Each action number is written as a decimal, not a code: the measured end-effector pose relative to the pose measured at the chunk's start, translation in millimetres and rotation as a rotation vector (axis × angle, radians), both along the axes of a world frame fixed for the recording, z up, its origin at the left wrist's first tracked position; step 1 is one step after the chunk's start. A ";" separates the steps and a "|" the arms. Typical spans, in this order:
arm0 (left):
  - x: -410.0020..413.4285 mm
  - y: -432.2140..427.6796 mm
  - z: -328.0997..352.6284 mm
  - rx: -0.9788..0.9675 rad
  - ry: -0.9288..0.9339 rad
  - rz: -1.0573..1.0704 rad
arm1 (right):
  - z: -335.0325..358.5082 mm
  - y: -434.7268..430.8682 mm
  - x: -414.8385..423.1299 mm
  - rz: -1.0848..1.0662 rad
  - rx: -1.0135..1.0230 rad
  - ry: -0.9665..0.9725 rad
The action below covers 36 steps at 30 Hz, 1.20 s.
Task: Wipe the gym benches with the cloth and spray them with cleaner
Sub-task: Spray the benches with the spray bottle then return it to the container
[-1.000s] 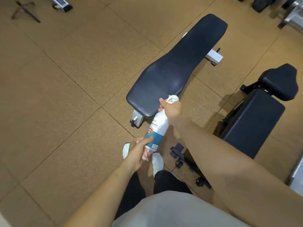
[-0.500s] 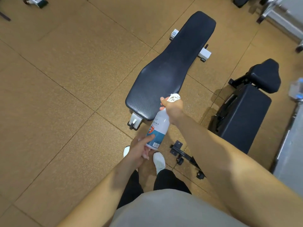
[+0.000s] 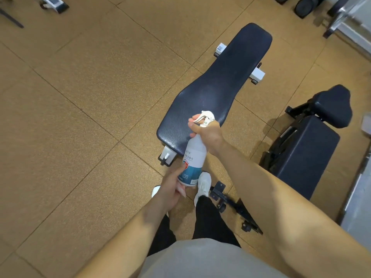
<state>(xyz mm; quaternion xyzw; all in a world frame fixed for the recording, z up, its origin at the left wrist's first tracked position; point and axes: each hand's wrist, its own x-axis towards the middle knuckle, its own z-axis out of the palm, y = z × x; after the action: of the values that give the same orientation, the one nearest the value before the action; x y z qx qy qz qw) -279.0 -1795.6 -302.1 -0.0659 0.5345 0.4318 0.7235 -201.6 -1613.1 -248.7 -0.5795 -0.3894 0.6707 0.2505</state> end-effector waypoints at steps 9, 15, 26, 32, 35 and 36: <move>25.3 62.6 15.5 -0.013 0.008 0.134 | 1.9 60.6 -1.9 0.146 0.140 -0.020; 5.2 85.8 7.9 -0.075 0.097 0.141 | -6.5 86.3 -17.2 0.019 0.115 -0.065; -126.4 147.4 -7.8 0.061 0.097 -0.181 | -17.3 127.7 -68.7 -0.553 -0.083 -0.060; -227.5 180.7 -7.3 0.066 0.103 -0.388 | -9.9 114.8 -125.1 -0.839 -0.167 -0.052; -266.7 194.7 2.5 0.063 0.110 -0.456 | -2.5 113.5 -157.2 -0.953 -0.135 -0.002; -276.9 199.9 1.5 0.065 0.086 -0.433 | 1.4 114.9 -166.3 -0.997 -0.147 0.005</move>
<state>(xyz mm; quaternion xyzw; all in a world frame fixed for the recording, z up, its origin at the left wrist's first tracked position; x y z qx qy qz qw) -555.9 -1595.7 -300.6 0.0923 0.5523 0.2859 0.7776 -367.9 -1498.2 -247.2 -0.7094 -0.0164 0.4964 0.5001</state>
